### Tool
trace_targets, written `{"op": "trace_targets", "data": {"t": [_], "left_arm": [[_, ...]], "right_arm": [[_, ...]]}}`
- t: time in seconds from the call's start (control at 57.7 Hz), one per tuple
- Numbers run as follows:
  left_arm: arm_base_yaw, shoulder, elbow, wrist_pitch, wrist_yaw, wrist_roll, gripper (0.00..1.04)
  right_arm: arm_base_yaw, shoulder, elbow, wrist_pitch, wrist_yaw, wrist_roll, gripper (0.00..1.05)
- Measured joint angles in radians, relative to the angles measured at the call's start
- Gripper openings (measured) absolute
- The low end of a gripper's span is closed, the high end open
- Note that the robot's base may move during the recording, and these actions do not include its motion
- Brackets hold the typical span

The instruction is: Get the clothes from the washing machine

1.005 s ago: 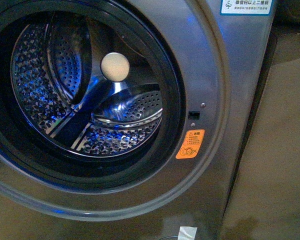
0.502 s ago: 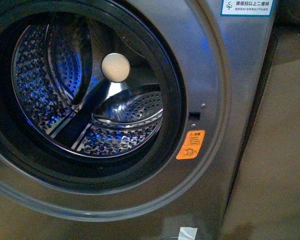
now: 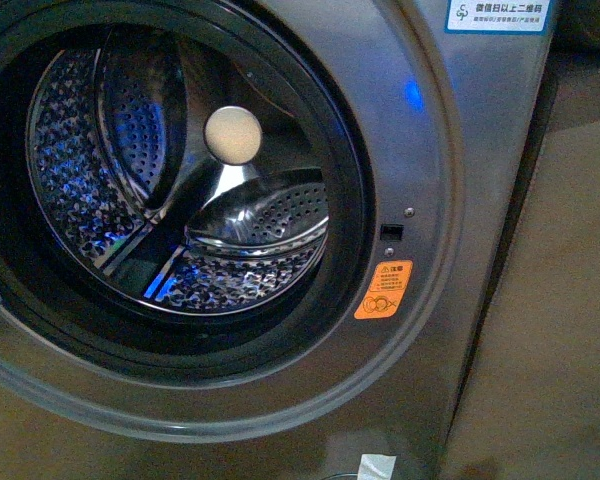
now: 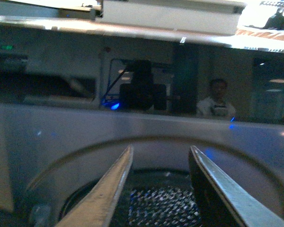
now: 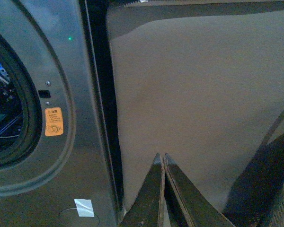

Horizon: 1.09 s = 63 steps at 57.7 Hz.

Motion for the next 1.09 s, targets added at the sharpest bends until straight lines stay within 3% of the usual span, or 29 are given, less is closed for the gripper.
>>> {"op": "trace_targets", "data": {"t": [0.191, 0.658, 0.728, 0.797, 1.091], "left_arm": [[0.066, -0.095, -0.338, 0.111, 0.092, 0.009, 0.02], [0.208, -0.356, -0.73, 0.254, 0.222, 0.011, 0.04], [0.267, -0.386, -0.762, 0.255, 0.299, 0.012, 0.04], [0.299, -0.413, -0.791, 0.256, 0.306, 0.011, 0.04], [0.306, -0.509, -0.871, 0.25, 0.314, 0.012, 0.04]], "right_arm": [[0.0, 0.0, 0.0, 0.0, 0.0, 0.0, 0.02], [0.0, 0.0, 0.0, 0.0, 0.0, 0.0, 0.02], [0.0, 0.0, 0.0, 0.0, 0.0, 0.0, 0.02], [0.0, 0.0, 0.0, 0.0, 0.0, 0.0, 0.02], [0.0, 0.0, 0.0, 0.0, 0.0, 0.0, 0.02]]}}
